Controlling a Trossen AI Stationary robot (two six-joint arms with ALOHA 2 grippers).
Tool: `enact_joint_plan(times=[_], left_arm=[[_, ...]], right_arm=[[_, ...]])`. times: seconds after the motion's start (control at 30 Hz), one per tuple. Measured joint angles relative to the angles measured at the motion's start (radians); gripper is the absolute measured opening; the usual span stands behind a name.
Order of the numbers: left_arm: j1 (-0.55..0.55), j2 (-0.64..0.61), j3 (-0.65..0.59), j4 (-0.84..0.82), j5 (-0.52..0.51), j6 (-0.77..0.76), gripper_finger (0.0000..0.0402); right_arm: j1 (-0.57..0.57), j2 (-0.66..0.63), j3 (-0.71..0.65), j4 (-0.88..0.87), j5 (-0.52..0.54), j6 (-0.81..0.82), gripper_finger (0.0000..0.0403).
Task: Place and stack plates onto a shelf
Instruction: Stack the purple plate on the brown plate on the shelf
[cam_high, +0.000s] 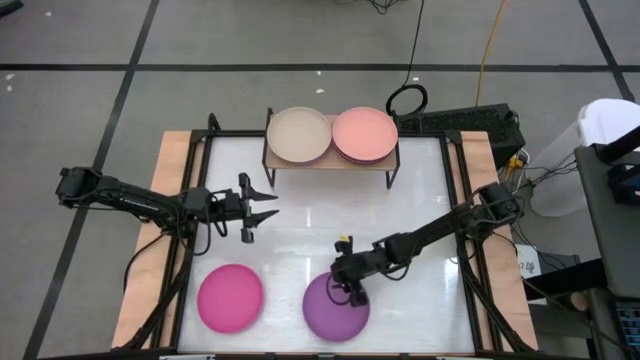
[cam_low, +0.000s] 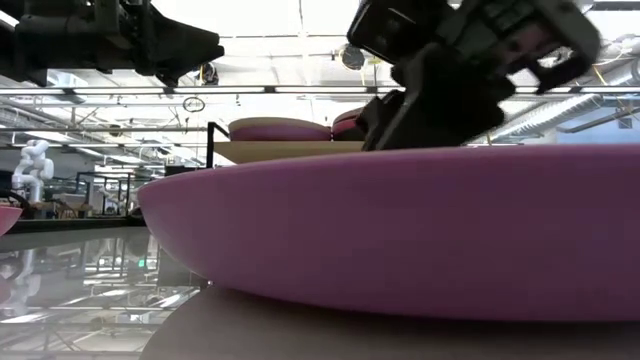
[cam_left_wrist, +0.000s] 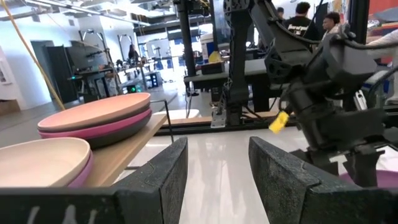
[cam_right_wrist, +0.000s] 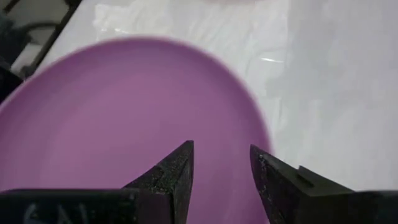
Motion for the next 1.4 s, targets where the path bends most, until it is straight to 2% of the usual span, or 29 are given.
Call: enact_joint_plan(times=[0.47, 0.87, 1.0, 1.17, 1.3, 1.4], left_arm=[[0.000, 0.000, 0.000, -0.006, 0.000, -0.009, 0.0177], [0.000, 0.000, 0.000, -0.006, 0.000, -0.053, 0.0177], [0.000, 0.000, 0.000, -0.006, 0.000, -0.053, 0.0177], [0.000, 0.000, 0.000, -0.006, 0.000, -0.048, 0.0177], [-0.005, -0.009, 0.000, -0.018, 0.006, -0.039, 0.0177], [-0.010, -0.049, 0.000, -0.022, 0.007, -0.026, 0.0177]], right_arm=[[-0.047, -0.009, -0.001, -0.078, 0.028, 0.057, 0.0139], [-0.047, -0.011, -0.110, -0.033, 0.026, 0.101, 0.0138], [-0.048, -0.012, -0.118, -0.029, 0.026, 0.086, 0.0105], [-0.050, -0.012, -0.117, 0.000, 0.027, 0.069, 0.0014], [-0.056, -0.023, -0.118, 0.022, 0.045, 0.042, 0.0005], [-0.071, -0.073, -0.119, 0.019, 0.103, 0.022, 0.0003]])
